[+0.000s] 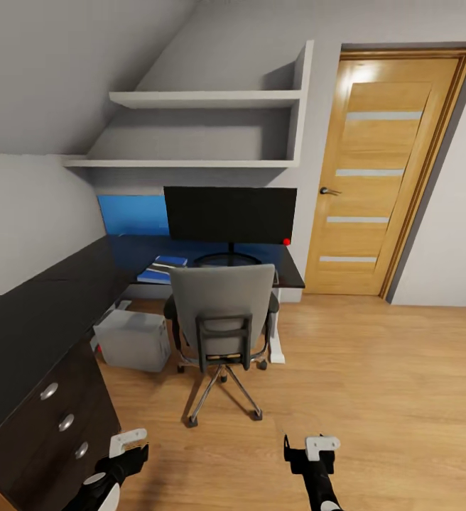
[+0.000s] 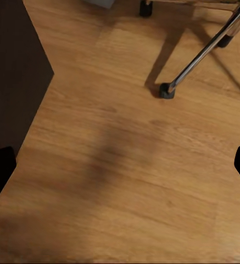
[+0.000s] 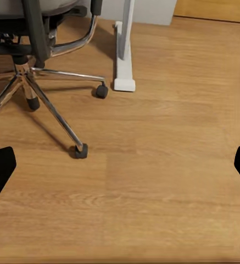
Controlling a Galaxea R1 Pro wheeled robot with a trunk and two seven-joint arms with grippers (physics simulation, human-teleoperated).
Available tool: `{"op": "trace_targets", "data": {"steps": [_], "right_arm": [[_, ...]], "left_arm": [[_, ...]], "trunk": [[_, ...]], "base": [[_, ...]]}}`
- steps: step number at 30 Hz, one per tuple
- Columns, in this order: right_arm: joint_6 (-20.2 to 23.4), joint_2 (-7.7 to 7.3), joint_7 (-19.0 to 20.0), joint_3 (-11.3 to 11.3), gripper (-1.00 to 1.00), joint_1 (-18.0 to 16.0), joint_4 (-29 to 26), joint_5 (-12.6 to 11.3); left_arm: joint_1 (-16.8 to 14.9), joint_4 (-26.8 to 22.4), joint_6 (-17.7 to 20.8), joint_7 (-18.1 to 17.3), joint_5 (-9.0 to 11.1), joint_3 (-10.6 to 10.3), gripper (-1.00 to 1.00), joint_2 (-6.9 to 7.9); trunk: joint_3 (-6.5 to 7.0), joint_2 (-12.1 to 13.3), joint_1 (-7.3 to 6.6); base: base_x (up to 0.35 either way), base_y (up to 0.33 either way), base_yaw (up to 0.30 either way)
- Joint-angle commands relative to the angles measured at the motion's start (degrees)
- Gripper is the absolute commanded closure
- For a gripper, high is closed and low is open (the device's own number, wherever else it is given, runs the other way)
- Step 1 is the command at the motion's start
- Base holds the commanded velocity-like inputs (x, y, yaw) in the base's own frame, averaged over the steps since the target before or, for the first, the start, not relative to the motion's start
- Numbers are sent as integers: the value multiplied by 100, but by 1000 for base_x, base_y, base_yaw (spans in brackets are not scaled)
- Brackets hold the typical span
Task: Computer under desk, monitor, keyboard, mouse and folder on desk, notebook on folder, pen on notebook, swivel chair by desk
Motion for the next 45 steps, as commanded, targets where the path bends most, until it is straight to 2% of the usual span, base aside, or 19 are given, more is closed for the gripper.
{"op": "trace_targets", "data": {"steps": [1,12,24,39,42,45], "right_arm": [[-7,0,-33,49,-100,-4,14,-40],[-3,-7,-33,45,-100,17,104,-102],[3,2,-27,52,-100,39,131,-111],[6,-3,-24,45,-100,114,133,-110],[6,-5,-24,44,-100,133,133,-109],[7,-6,-24,44,-100,155,133,-109]], "left_arm": [[-1,77,-29,16,44,-5,-100,1],[-1,875,-528,10,57,0,-100,-2],[-1,1706,-1460,7,51,0,-100,-31],[-1,2208,-1753,0,54,8,-100,-49],[-1,2320,-1899,-25,52,9,-100,-50],[-1,2493,-2115,-193,51,6,-100,-54]], "trunk": [[13,39,-23],[210,480,-265],[426,961,-528],[695,1563,-858],[749,1683,-924],[803,1803,-989]], "base": [[0,0,0],[0,0,0],[0,0,0],[0,0,0],[0,0,0],[0,0,0]]}}
